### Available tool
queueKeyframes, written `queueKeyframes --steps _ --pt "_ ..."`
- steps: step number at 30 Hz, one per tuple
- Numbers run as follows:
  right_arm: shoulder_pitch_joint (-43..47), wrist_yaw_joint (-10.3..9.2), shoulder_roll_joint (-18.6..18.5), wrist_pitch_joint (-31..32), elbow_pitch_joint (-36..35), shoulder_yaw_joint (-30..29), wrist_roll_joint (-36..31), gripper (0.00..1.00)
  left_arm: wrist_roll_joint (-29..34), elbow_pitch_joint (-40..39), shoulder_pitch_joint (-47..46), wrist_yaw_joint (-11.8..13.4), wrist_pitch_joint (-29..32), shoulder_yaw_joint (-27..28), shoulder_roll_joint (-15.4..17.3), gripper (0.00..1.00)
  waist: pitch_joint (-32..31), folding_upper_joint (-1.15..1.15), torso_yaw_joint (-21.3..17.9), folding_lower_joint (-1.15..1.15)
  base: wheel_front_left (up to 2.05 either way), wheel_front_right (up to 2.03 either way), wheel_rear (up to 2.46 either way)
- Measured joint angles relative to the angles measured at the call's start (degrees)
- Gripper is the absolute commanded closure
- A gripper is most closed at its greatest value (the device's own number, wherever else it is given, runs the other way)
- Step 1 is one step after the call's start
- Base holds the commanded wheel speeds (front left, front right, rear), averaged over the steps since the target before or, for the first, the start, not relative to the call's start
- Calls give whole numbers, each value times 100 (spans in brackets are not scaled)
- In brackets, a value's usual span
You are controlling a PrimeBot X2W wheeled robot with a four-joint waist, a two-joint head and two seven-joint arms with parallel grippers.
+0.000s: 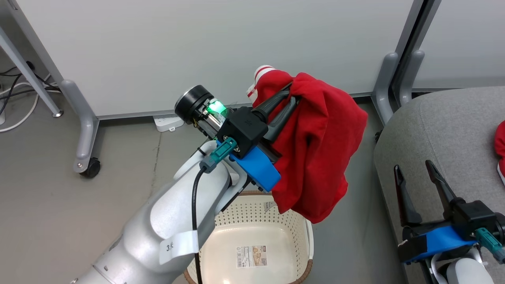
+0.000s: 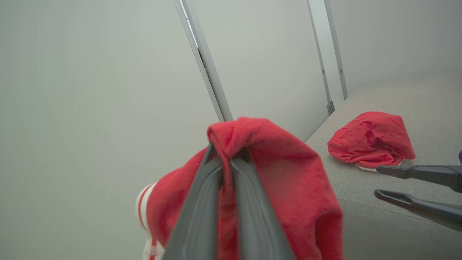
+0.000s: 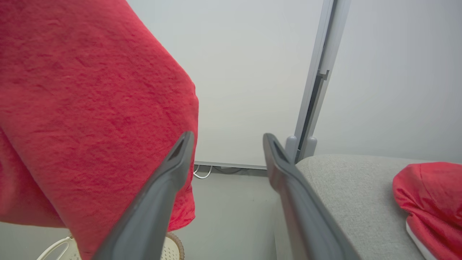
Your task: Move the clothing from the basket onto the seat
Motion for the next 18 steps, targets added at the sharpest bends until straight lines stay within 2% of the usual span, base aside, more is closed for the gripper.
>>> queueKeyframes --steps 10,18 --pt "38 0 27 0 -210 224 -3 0 -92 204 1 0 0 -19 19 100 45 0 26 1 0 0 0" --pt "-90 0 36 0 -397 981 13 0 -121 303 2 0 0 -27 14 100 100 0 26 1 0 0 0"
